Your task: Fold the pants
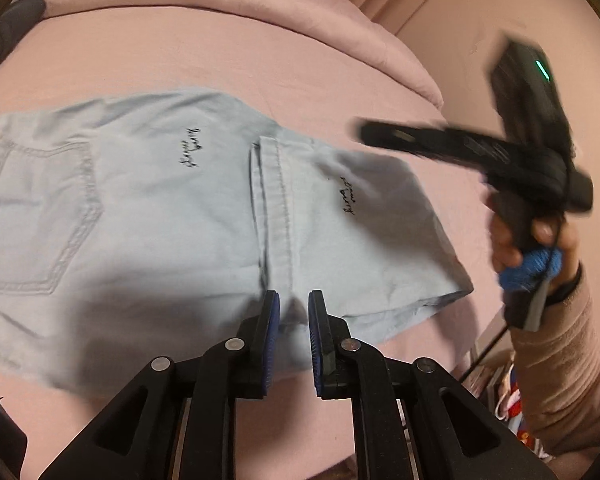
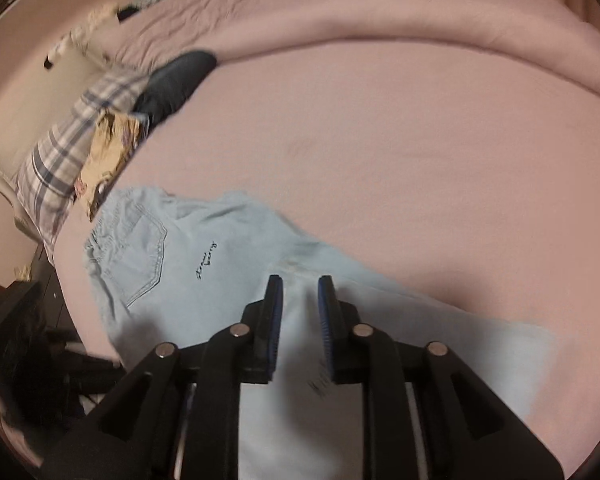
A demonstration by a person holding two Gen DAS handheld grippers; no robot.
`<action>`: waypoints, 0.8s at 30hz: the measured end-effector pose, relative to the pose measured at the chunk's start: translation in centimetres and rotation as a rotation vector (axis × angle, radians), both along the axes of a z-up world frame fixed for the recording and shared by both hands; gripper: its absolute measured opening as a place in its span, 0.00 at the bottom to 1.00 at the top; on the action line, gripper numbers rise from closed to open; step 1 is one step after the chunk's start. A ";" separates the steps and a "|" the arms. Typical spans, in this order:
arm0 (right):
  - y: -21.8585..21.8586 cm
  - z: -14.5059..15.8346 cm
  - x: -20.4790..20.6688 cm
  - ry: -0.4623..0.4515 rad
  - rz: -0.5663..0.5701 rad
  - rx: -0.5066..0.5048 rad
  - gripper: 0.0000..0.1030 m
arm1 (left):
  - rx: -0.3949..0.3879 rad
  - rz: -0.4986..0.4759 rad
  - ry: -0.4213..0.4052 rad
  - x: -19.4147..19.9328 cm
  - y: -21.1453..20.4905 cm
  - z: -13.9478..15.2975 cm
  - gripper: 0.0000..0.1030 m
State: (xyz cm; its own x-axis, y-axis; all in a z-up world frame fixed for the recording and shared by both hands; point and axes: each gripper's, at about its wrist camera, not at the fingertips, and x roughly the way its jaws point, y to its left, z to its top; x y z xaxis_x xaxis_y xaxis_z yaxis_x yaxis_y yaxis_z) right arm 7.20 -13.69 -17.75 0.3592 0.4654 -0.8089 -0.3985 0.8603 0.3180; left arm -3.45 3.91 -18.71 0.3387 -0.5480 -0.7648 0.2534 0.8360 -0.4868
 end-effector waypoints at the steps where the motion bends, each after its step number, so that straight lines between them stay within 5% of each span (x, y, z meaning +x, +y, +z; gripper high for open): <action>1: -1.3 0.8 -0.9 -0.015 -0.015 0.003 0.22 | -0.005 0.006 -0.003 0.0 0.2 0.1 0.10; 7: -6.8 1.0 -5.3 -0.025 -0.070 -0.027 0.24 | -0.021 -0.006 -0.029 0.5 0.2 0.4 0.11; 11: -8.2 -1.8 -8.1 0.031 -0.056 -0.051 0.25 | 0.052 -0.013 -0.012 2.7 -1.6 -1.2 0.38; 12: -8.2 -3.0 -8.3 0.057 -0.056 -0.061 0.25 | 0.091 -0.003 0.021 3.1 -1.8 -2.5 0.38; 14: -7.7 -4.8 -8.4 0.082 -0.066 -0.104 0.25 | 0.071 0.011 0.012 2.8 -1.6 -2.6 0.38; 19: -5.2 -1.9 -8.0 -0.013 0.008 -0.125 0.25 | 0.088 0.043 -0.039 1.0 1.1 -0.9 0.38; 24: -0.1 -1.8 -6.0 -0.100 0.130 -0.138 0.23 | 0.057 0.185 -0.065 -1.1 6.5 0.9 0.38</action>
State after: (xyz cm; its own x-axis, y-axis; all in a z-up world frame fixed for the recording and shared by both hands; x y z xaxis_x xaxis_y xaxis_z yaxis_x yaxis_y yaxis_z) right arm 1.17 -13.77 -19.58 0.3847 0.4004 -0.8317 -0.5326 0.8322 0.1543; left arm -4.57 10.37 -17.77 0.4792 -0.4286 -0.7660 0.1228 0.8968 -0.4250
